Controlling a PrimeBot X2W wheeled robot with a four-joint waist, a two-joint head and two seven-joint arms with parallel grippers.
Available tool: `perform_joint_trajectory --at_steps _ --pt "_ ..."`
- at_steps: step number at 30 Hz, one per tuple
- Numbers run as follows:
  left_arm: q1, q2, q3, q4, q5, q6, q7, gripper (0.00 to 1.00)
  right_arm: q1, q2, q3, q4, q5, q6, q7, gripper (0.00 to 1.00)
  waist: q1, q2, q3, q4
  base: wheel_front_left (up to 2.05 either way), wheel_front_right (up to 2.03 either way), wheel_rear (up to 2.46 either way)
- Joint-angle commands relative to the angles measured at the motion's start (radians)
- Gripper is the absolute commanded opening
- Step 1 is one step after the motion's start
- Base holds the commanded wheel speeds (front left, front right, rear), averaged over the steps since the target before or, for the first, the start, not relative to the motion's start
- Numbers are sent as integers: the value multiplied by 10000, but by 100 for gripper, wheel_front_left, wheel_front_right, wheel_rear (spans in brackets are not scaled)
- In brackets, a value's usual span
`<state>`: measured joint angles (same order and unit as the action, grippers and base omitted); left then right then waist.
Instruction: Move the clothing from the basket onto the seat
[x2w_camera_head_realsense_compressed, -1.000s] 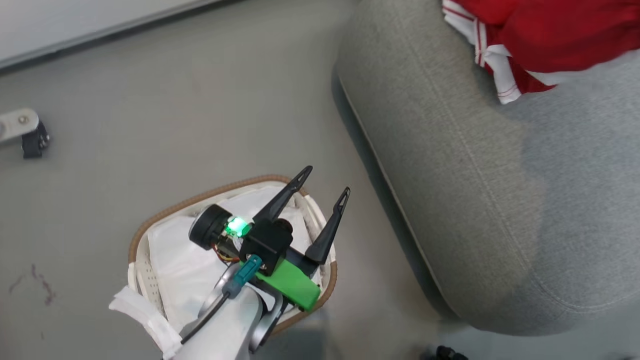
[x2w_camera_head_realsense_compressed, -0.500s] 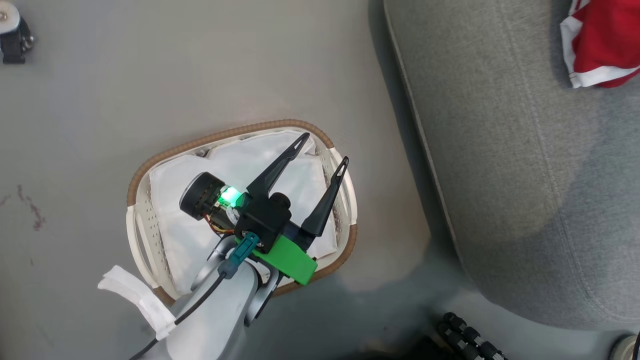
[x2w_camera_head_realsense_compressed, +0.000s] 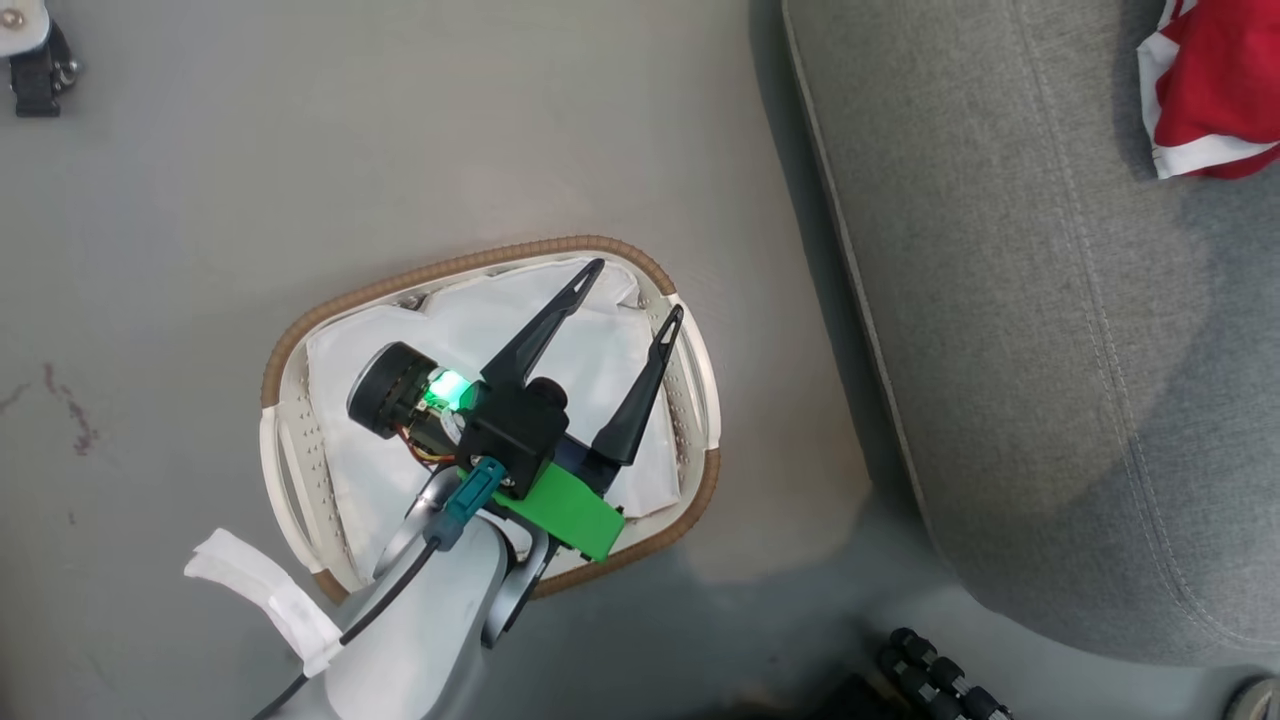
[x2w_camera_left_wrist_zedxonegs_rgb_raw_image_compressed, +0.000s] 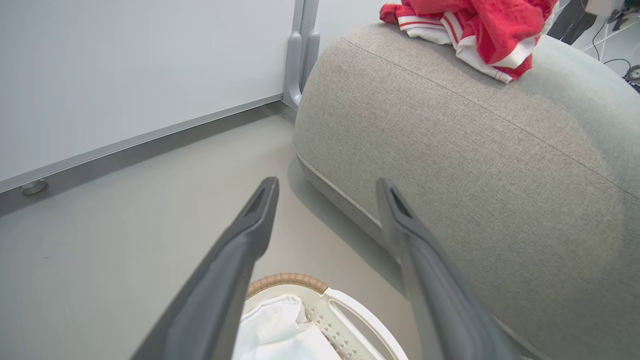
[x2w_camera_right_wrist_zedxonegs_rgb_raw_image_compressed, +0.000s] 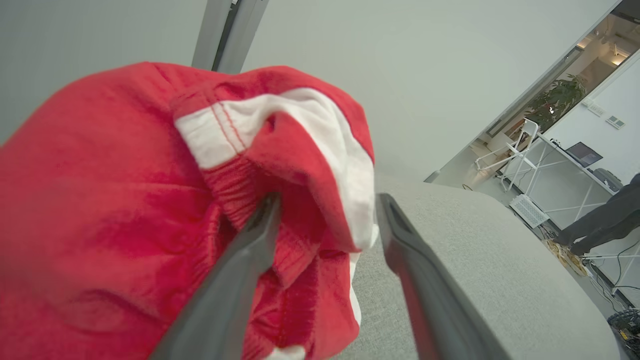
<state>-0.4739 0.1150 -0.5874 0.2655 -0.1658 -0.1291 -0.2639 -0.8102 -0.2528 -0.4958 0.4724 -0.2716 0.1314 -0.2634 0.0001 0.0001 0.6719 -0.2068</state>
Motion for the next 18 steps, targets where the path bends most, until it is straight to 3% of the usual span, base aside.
perform_joint_trajectory --at_steps 1,11,18 --pt "34 1 42 -49 -30 -25 -7 100 320 -4 88 -133 118 -14 -18 100 -1 -1 -196 -27 0 0 0" --pt "444 -247 608 -366 -498 -25 -7 100 1404 -26 999 -1024 500 -14 -20 100 -1 -1 -1633 43 0 0 0" --pt "855 -488 1202 -203 -702 -18 -7 100 1489 -41 1898 -1343 771 -14 -18 100 -1 -1 -2903 480 0 0 0"
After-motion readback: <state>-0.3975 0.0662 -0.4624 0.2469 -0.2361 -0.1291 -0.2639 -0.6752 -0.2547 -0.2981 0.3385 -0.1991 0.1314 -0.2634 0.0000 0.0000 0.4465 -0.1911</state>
